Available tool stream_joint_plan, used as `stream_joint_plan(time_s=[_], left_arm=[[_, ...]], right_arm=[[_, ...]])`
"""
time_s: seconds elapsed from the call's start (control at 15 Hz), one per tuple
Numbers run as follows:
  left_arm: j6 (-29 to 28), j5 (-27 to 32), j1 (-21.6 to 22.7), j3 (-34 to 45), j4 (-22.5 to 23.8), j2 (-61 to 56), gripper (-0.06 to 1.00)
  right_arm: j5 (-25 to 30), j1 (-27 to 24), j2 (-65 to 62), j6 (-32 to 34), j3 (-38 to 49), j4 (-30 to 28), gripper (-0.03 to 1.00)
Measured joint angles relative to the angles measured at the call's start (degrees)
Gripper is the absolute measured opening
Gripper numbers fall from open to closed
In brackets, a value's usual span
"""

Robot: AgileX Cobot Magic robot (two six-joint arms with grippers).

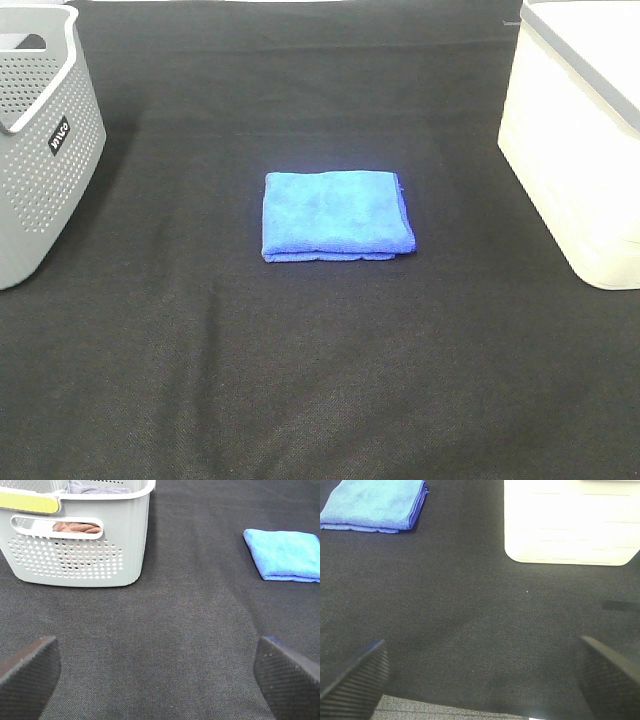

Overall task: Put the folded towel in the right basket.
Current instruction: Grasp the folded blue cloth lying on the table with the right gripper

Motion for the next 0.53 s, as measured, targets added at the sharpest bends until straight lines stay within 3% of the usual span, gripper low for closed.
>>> stream_joint_plan(time_s=[0.53], left_arm=[[0.00,0.00,0.00,0.00,0.00,0.00,0.97]], right_arm=[[0.00,0.00,0.00,0.00,0.00,0.00,0.98]])
